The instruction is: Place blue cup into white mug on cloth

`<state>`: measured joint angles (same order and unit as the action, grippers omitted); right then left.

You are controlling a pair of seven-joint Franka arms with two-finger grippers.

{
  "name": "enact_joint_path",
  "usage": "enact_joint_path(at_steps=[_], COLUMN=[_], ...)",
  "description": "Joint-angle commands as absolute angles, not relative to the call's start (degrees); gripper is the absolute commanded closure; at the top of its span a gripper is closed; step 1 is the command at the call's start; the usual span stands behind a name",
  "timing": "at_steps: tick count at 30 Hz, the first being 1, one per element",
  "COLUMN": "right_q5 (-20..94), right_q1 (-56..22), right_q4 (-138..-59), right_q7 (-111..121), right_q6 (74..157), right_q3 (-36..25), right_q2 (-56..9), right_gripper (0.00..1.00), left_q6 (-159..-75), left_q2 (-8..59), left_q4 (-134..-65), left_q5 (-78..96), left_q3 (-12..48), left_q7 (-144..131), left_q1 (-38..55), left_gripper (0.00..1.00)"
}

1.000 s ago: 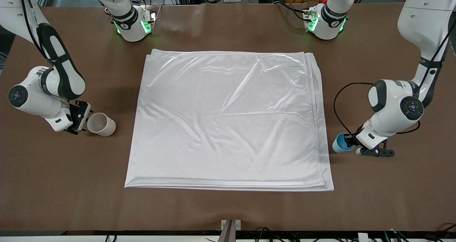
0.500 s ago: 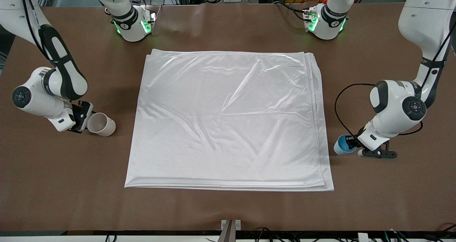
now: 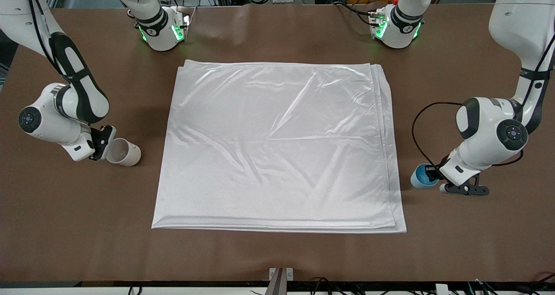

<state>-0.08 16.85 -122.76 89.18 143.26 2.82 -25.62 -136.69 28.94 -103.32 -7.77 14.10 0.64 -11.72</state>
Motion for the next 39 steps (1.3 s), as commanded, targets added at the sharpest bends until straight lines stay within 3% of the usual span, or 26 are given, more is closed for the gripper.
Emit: enact_joint_path(at_steps=[1,15,21,39], right_q5=[1.5,1.5,1.5,-0.4], right_q1=[17.0,16.9,15.5,-2.5], right_q4=[-122.7,-118.7,-117.4,-112.5], right_q7=[90.2,90.2,89.0,70.0], right_q6=[143.5,143.0,143.3,142.9], right_q3=[4.0,14.1,19.2,18.3], right_q2=[-25.0,-20.7,-21.0,-23.1], right_gripper=[1.00,1.00,1.00,1.00], left_q6=[-130.4,-129.8,-121.7,-121.0], left_q2=[27.6,24.5,25.7,25.4], left_q4=[-99.6,-99.1,-92.6,-91.9], left_q5=[-9.0,-9.9,-13.8,-13.5], left_q3=[14.5,17.0,17.0,17.1], left_q7=[1.0,1.2,0.5,0.7], left_q1=[-11.2,-10.7,-7.5,-7.6], left_gripper=[1.00,1.00,1.00,1.00])
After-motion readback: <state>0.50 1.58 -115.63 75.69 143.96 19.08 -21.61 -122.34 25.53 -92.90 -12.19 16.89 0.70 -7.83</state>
